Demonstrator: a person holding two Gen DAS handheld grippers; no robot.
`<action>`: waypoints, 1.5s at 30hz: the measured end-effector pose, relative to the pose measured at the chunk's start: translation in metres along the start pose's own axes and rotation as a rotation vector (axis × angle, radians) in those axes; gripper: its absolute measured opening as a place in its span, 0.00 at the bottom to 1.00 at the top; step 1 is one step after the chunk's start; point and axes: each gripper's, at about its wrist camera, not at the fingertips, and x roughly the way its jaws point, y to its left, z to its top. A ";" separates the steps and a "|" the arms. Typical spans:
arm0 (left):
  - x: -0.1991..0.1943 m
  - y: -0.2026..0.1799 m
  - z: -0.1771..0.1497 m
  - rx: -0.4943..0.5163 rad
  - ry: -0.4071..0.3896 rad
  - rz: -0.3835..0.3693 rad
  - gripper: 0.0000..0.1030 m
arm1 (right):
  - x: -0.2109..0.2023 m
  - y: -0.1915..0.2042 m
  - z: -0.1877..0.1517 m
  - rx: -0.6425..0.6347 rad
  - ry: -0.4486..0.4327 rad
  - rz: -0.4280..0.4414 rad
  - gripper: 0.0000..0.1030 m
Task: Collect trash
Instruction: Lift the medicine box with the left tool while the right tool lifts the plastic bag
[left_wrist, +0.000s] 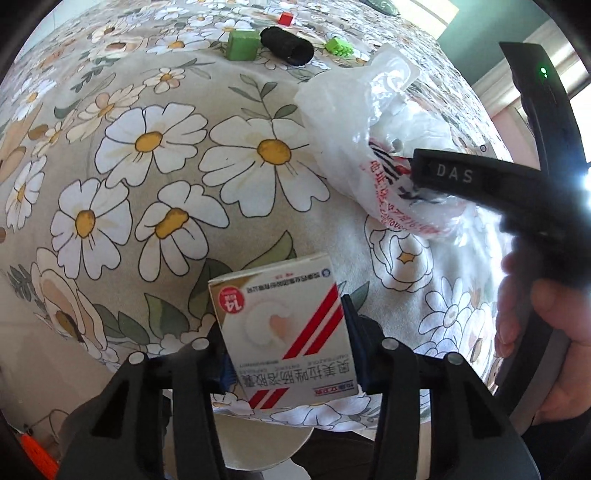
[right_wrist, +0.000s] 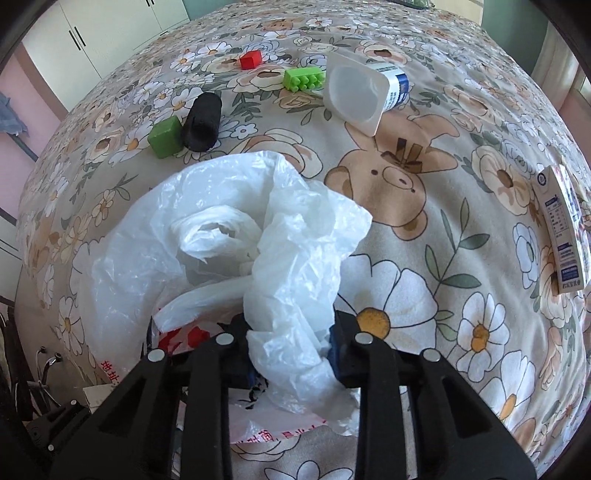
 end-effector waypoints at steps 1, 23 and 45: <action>-0.002 -0.002 0.000 0.009 -0.004 0.005 0.48 | -0.003 0.000 -0.001 -0.006 -0.001 -0.001 0.27; -0.145 0.002 0.021 0.224 -0.295 0.150 0.48 | -0.168 0.005 -0.011 -0.063 -0.212 -0.099 0.27; -0.333 -0.026 -0.027 0.430 -0.615 0.215 0.48 | -0.385 0.072 -0.097 -0.200 -0.461 -0.180 0.27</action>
